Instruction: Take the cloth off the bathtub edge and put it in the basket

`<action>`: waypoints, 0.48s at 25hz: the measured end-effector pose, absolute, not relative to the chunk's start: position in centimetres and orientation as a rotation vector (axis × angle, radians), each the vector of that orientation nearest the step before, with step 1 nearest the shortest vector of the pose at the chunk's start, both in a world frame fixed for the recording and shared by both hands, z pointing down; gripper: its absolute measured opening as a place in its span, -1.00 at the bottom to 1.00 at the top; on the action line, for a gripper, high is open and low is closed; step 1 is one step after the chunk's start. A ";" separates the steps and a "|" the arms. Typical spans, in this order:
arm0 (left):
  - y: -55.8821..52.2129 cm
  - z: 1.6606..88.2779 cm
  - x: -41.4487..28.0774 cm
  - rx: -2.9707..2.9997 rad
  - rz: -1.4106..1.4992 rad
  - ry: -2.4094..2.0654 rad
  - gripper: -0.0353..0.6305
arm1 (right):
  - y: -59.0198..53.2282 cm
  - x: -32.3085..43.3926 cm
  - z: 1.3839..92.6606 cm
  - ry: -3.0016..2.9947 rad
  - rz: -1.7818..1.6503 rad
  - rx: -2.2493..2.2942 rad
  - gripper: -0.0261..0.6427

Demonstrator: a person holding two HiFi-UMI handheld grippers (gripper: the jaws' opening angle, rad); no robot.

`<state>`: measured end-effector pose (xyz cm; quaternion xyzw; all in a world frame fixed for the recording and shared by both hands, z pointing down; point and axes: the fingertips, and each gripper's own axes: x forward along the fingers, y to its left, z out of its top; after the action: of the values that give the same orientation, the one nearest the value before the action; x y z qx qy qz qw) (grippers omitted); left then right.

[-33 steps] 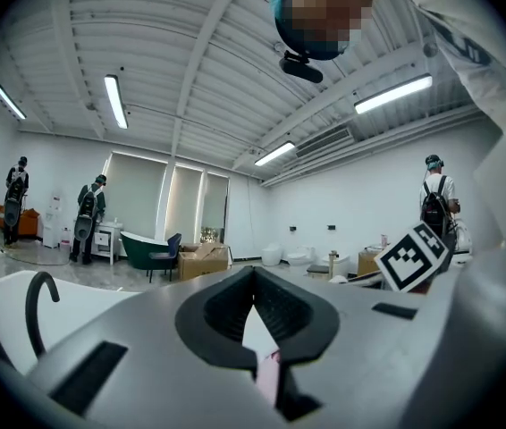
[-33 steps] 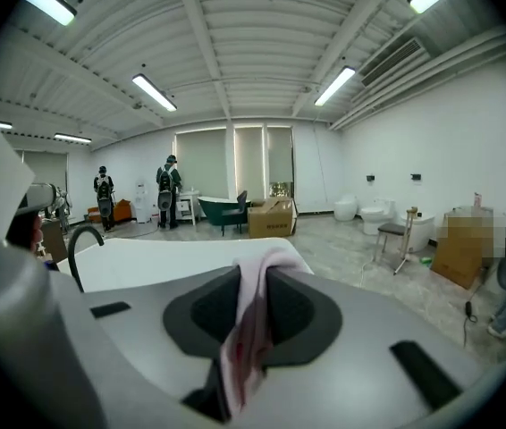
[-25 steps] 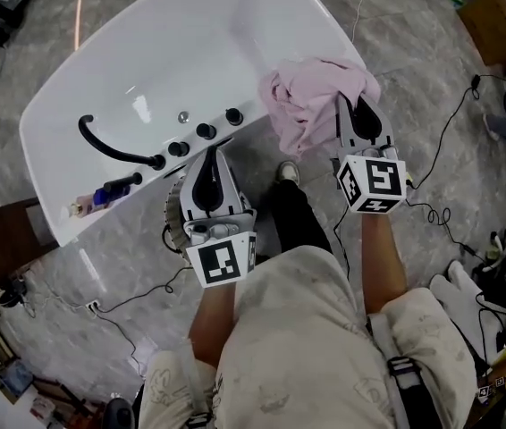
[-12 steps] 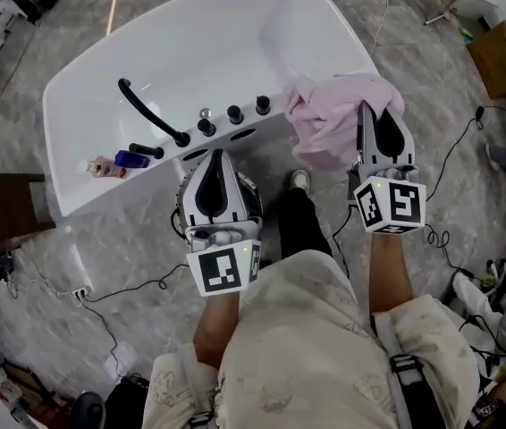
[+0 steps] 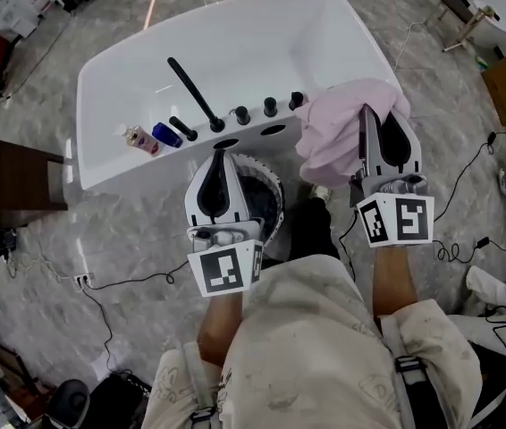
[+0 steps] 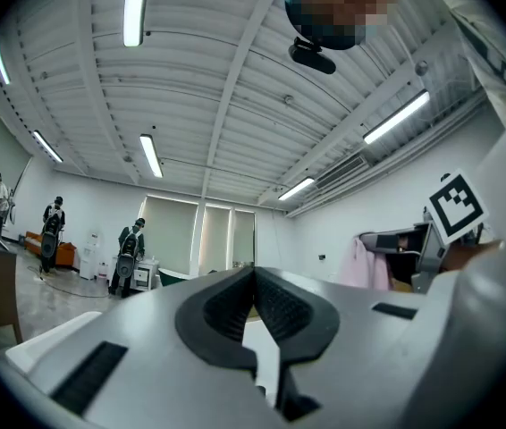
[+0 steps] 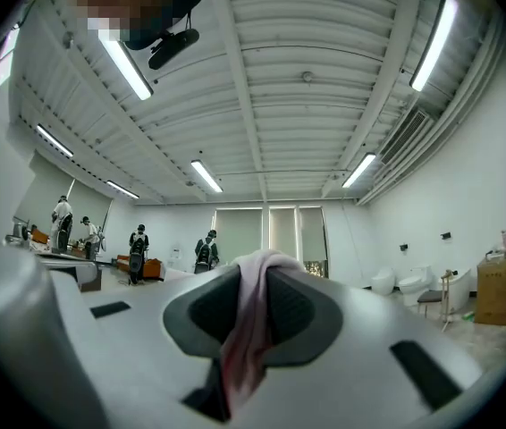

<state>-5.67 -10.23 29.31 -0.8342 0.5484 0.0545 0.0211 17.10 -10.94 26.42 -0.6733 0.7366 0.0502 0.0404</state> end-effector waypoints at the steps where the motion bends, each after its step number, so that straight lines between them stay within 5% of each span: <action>1: -9.6 29.0 -6.7 -2.572 0.176 1.708 -0.88 | -10.5 16.0 25.9 2.256 0.166 -2.041 -0.78; 12: -3.1 26.7 -18.4 -2.426 0.178 1.846 -0.88 | -6.5 3.7 20.2 2.335 0.215 -1.784 -0.78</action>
<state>-18.36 -3.15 26.73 -0.7937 0.6039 0.0581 0.0437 3.68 -6.46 20.23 -0.6026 0.7887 0.0726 0.0974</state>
